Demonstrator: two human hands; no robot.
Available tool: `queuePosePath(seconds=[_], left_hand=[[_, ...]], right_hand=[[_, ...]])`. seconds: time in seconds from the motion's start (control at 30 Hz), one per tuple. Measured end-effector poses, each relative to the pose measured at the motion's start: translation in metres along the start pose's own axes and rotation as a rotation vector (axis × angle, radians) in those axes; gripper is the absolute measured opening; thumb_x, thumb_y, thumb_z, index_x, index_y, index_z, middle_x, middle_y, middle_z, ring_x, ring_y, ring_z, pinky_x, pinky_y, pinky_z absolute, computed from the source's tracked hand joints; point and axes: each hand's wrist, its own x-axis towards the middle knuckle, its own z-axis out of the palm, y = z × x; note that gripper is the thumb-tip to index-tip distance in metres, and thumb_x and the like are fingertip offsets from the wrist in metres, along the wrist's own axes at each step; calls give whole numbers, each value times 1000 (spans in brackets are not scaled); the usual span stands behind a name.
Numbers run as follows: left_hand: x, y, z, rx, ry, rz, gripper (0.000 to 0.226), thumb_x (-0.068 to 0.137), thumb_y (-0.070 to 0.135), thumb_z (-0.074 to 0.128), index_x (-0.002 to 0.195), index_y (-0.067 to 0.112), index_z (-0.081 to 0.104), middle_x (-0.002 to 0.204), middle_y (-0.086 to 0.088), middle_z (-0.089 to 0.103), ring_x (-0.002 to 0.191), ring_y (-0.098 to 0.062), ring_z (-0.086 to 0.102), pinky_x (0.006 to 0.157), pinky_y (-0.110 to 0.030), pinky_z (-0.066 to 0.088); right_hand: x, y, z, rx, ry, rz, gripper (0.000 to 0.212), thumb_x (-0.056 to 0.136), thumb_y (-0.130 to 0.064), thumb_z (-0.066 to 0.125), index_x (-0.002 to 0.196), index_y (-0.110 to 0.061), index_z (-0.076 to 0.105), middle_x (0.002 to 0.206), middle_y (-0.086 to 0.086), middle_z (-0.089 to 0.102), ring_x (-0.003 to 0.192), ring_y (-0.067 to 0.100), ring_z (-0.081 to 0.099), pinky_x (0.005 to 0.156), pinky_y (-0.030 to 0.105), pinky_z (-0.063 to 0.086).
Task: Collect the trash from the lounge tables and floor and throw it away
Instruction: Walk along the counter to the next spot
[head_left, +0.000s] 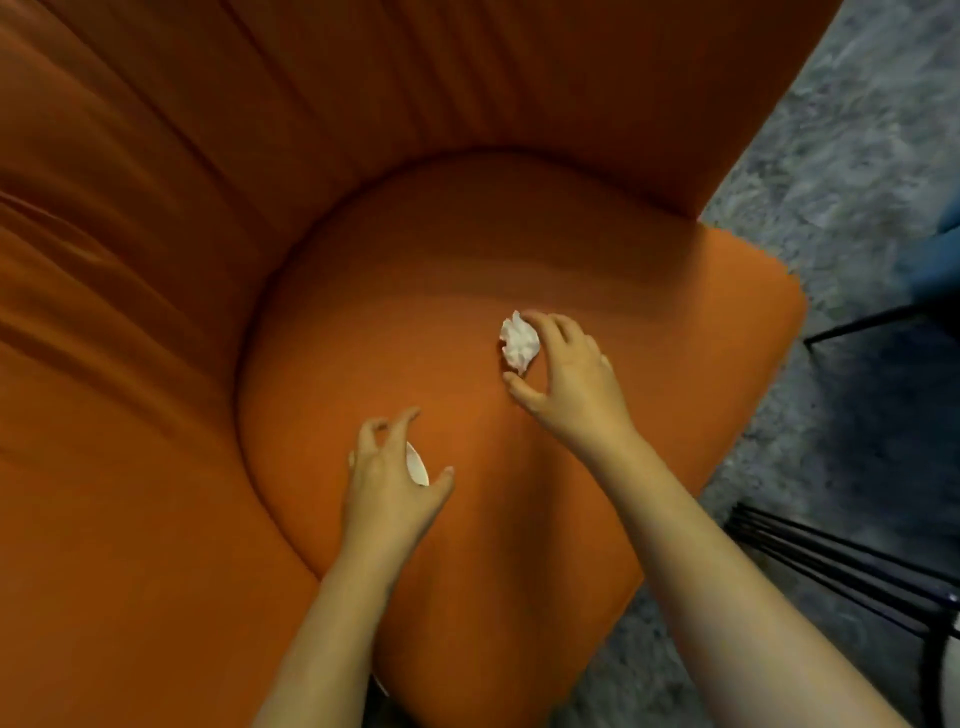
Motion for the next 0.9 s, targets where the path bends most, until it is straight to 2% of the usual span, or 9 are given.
queuePosePath(seconds=[0.13, 0.23, 0.33, 0.43, 0.6, 0.67, 0.77, 0.83, 0.9], left_hand=[[19, -28, 29, 50, -11, -16, 74, 71, 27, 75, 136, 28, 39, 129, -8, 35, 118, -27, 39, 96, -34, 37], [28, -33, 40, 18, 56, -7, 64, 70, 18, 77, 127, 19, 49, 120, -10, 39, 108, -28, 44, 92, -34, 39], [28, -30, 47, -107, 68, -17, 41, 73, 6, 72, 110, 9, 54, 105, -5, 41, 90, -28, 54, 82, -37, 46], [26, -28, 52, -123, 56, -8, 24, 75, 1, 64, 96, 6, 56, 95, -9, 50, 87, -32, 54, 79, -40, 44], [24, -19, 49, -108, 25, -46, 25, 70, -6, 59, 94, 3, 57, 90, -16, 54, 87, -34, 52, 76, -36, 38], [24, -8, 41, -162, 27, -23, 27, 70, -8, 59, 94, 4, 57, 86, -14, 56, 81, -31, 54, 71, -30, 37], [20, 19, 26, -260, 2, 71, 31, 73, -9, 57, 93, 14, 55, 80, -7, 56, 67, -17, 52, 56, -13, 35], [16, 44, 15, -324, -10, 133, 34, 75, -9, 57, 94, 19, 54, 81, -3, 57, 66, -5, 51, 54, -5, 36], [10, 73, 4, -382, -17, 192, 34, 77, -7, 59, 95, 21, 54, 82, 2, 57, 71, -1, 54, 56, -4, 38]], right_hand=[[25, 20, 49, -25, -44, 9, 68, 81, -32, 63, 141, -25, 32, 148, 4, 28, 124, 31, 38, 99, 41, 37], [36, 26, 70, -120, -22, 21, 65, 83, -30, 60, 141, -25, 31, 146, 9, 30, 121, 35, 33, 98, 40, 32], [33, 23, 81, -97, 55, 54, 55, 83, -19, 57, 136, -15, 40, 134, 14, 39, 113, 34, 37, 91, 37, 34], [17, 17, 88, -16, 41, 50, 41, 81, -10, 57, 122, -7, 51, 120, 18, 44, 106, 34, 42, 84, 35, 35], [-12, 12, 84, 133, -19, 91, 26, 81, -8, 59, 106, -4, 56, 102, 16, 46, 94, 33, 49, 77, 35, 37], [-20, 11, 73, 173, 19, 117, 24, 81, -11, 61, 104, -5, 57, 99, 15, 48, 92, 33, 50, 76, 34, 35], [-29, 6, 46, 247, 110, 151, 24, 78, -10, 62, 102, -5, 58, 97, 14, 50, 89, 32, 51, 75, 35, 38], [-36, 2, 24, 306, 184, 173, 24, 77, -8, 63, 101, -4, 60, 97, 14, 53, 89, 32, 53, 76, 37, 41], [-45, 0, -1, 361, 260, 186, 23, 78, -7, 63, 101, -5, 60, 99, 13, 56, 91, 30, 54, 79, 37, 42]])
